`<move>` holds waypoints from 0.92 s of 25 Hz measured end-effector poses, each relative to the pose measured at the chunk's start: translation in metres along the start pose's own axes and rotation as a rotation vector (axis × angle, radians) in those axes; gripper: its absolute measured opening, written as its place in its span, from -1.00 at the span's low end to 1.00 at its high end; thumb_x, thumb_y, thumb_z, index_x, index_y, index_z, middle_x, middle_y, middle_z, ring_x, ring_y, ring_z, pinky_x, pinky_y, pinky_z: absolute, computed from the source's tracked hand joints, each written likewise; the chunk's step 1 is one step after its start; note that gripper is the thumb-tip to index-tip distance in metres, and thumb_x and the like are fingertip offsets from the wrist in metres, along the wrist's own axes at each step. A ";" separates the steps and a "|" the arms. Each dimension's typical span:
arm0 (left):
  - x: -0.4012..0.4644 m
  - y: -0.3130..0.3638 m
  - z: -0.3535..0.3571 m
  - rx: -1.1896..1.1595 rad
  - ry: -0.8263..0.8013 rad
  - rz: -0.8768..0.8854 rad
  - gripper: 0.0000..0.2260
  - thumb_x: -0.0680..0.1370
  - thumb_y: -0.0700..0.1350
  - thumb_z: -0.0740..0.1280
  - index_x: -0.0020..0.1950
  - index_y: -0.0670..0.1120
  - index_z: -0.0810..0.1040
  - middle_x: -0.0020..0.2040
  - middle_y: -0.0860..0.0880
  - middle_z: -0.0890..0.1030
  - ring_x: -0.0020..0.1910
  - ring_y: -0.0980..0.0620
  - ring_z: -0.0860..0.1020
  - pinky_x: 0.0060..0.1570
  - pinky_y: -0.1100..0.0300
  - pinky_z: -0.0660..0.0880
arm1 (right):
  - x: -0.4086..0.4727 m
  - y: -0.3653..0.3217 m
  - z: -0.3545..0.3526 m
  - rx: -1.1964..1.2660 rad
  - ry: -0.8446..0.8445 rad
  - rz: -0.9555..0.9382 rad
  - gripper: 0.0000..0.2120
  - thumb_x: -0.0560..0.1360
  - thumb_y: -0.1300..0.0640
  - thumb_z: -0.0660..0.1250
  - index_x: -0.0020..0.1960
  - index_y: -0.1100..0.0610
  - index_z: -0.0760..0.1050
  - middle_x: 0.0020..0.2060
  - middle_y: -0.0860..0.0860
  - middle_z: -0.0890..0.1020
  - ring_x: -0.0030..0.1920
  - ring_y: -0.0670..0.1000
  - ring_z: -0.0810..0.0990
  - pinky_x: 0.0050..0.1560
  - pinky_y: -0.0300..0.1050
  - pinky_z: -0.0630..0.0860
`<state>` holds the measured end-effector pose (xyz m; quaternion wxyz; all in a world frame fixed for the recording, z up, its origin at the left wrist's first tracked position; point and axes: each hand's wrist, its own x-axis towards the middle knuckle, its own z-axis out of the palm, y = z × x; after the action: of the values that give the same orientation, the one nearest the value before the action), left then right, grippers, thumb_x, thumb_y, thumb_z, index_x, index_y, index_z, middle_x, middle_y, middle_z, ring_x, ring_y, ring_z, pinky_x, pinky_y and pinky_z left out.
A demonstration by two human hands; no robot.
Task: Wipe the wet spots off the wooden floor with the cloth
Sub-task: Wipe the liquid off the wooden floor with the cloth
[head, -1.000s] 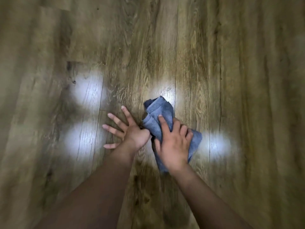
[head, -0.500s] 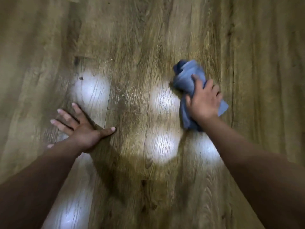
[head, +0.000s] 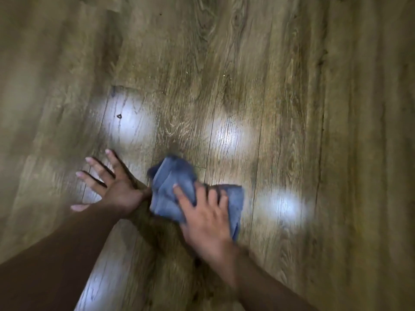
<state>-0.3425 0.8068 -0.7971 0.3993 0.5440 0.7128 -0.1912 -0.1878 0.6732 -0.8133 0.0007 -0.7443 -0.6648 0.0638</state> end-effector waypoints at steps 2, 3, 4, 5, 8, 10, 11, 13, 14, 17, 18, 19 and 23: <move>-0.003 0.003 -0.001 -0.007 0.012 -0.017 0.21 0.35 0.34 0.49 0.46 0.32 -0.54 0.49 0.07 -0.62 0.50 -0.13 -0.55 0.26 -0.67 -0.17 | -0.011 0.004 0.002 0.007 -0.001 -0.149 -0.32 0.39 -0.19 0.37 0.47 -0.09 0.32 0.25 0.14 0.42 0.07 0.21 0.47 0.22 0.23 0.34; -0.005 0.003 -0.003 -0.015 -0.018 -0.006 0.23 0.32 0.39 0.49 0.45 0.31 -0.56 0.46 0.07 -0.65 0.49 -0.13 -0.57 0.26 -0.67 -0.19 | -0.002 0.019 0.001 -0.001 0.014 -0.195 -0.29 0.37 -0.21 0.40 0.46 -0.09 0.32 0.23 0.14 0.42 0.05 0.20 0.47 0.17 0.21 0.40; -0.006 0.004 -0.006 -0.023 -0.058 0.007 0.27 0.26 0.48 0.46 0.42 0.32 -0.59 0.39 0.09 -0.71 0.46 -0.13 -0.60 0.24 -0.66 -0.22 | 0.013 0.037 -0.004 -0.022 0.016 -0.211 -0.26 0.35 -0.23 0.44 0.46 -0.08 0.31 0.20 0.15 0.42 0.03 0.21 0.48 0.12 0.20 0.45; -0.007 0.004 -0.009 -0.027 -0.090 0.016 0.29 0.18 0.55 0.41 0.39 0.31 -0.63 0.31 0.10 -0.76 0.43 -0.13 -0.63 0.23 -0.65 -0.24 | 0.033 0.059 -0.008 -0.056 0.014 -0.188 -0.25 0.36 -0.24 0.44 0.46 -0.07 0.28 0.19 0.17 0.42 0.03 0.22 0.48 0.08 0.21 0.45; -0.008 0.005 -0.014 -0.035 -0.133 0.014 0.33 0.05 0.62 0.31 0.36 0.31 -0.66 0.24 0.10 -0.80 0.39 -0.13 -0.67 0.21 -0.65 -0.27 | 0.110 0.133 -0.020 -0.105 0.029 0.177 -0.36 0.48 -0.23 0.27 0.48 -0.10 0.17 0.20 0.19 0.41 0.12 0.25 0.43 0.14 0.22 0.36; -0.007 0.005 -0.014 -0.033 -0.132 0.019 0.33 0.02 0.63 0.30 0.35 0.32 -0.67 0.24 0.11 -0.80 0.36 -0.13 -0.69 0.18 -0.66 -0.28 | 0.151 0.165 -0.026 0.004 0.069 0.495 -0.41 0.50 -0.18 0.25 0.48 -0.10 0.18 0.23 0.21 0.38 0.18 0.28 0.38 0.22 0.25 0.27; -0.006 0.004 -0.012 -0.032 -0.129 0.022 0.34 0.01 0.64 0.30 0.34 0.32 -0.67 0.23 0.12 -0.81 0.34 -0.12 -0.70 0.17 -0.67 -0.28 | 0.164 0.170 -0.026 0.047 0.086 0.605 -0.41 0.50 -0.16 0.26 0.47 -0.09 0.20 0.25 0.21 0.37 0.20 0.30 0.37 0.25 0.26 0.24; -0.003 0.001 -0.011 -0.036 -0.118 0.019 0.33 0.00 0.65 0.29 0.33 0.33 -0.68 0.21 0.13 -0.81 0.33 -0.11 -0.70 0.16 -0.67 -0.28 | 0.168 0.157 -0.024 0.022 0.099 0.667 -0.41 0.50 -0.13 0.29 0.47 -0.07 0.22 0.26 0.21 0.37 0.21 0.30 0.36 0.26 0.26 0.23; -0.003 0.001 -0.011 -0.038 -0.113 0.016 0.33 0.00 0.64 0.29 0.33 0.33 -0.68 0.21 0.13 -0.82 0.33 -0.12 -0.70 0.16 -0.68 -0.28 | 0.160 0.143 -0.024 0.004 0.101 0.633 -0.41 0.49 -0.13 0.30 0.47 -0.07 0.23 0.25 0.20 0.37 0.20 0.30 0.36 0.25 0.26 0.24; -0.001 -0.001 -0.008 -0.022 -0.112 0.013 0.33 0.02 0.62 0.30 0.33 0.32 -0.69 0.22 0.12 -0.81 0.28 -0.11 -0.72 0.16 -0.68 -0.27 | 0.108 0.078 -0.020 0.014 0.064 0.374 -0.35 0.45 -0.15 0.31 0.50 -0.09 0.24 0.22 0.19 0.41 0.14 0.25 0.38 0.19 0.23 0.28; 0.000 -0.001 -0.008 -0.020 -0.103 0.008 0.33 0.05 0.61 0.33 0.34 0.31 -0.68 0.23 0.12 -0.81 0.27 -0.11 -0.73 0.16 -0.68 -0.26 | 0.084 0.054 -0.016 0.003 0.053 0.263 -0.32 0.42 -0.16 0.34 0.50 -0.08 0.27 0.20 0.19 0.43 0.10 0.23 0.39 0.15 0.22 0.32; 0.002 0.000 -0.007 -0.026 -0.090 -0.001 0.34 0.11 0.57 0.39 0.36 0.31 -0.67 0.24 0.11 -0.81 0.27 -0.10 -0.73 0.16 -0.68 -0.25 | 0.061 0.033 -0.012 -0.015 0.033 0.149 -0.28 0.38 -0.17 0.38 0.50 -0.07 0.28 0.20 0.19 0.45 0.08 0.23 0.42 0.13 0.21 0.36; 0.001 -0.002 -0.001 -0.046 -0.031 -0.012 0.23 0.39 0.20 0.51 0.39 0.33 -0.63 0.23 0.12 -0.80 0.36 -0.10 -0.69 0.20 -0.69 -0.23 | 0.033 0.014 -0.009 -0.024 -0.034 -0.190 -0.25 0.35 -0.18 0.45 0.48 -0.08 0.32 0.24 0.15 0.46 0.04 0.22 0.47 0.11 0.20 0.40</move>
<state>-0.3447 0.8080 -0.7974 0.4216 0.5274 0.7139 -0.1855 -0.1697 0.7047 -0.8088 -0.0133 -0.6767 -0.7329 0.0681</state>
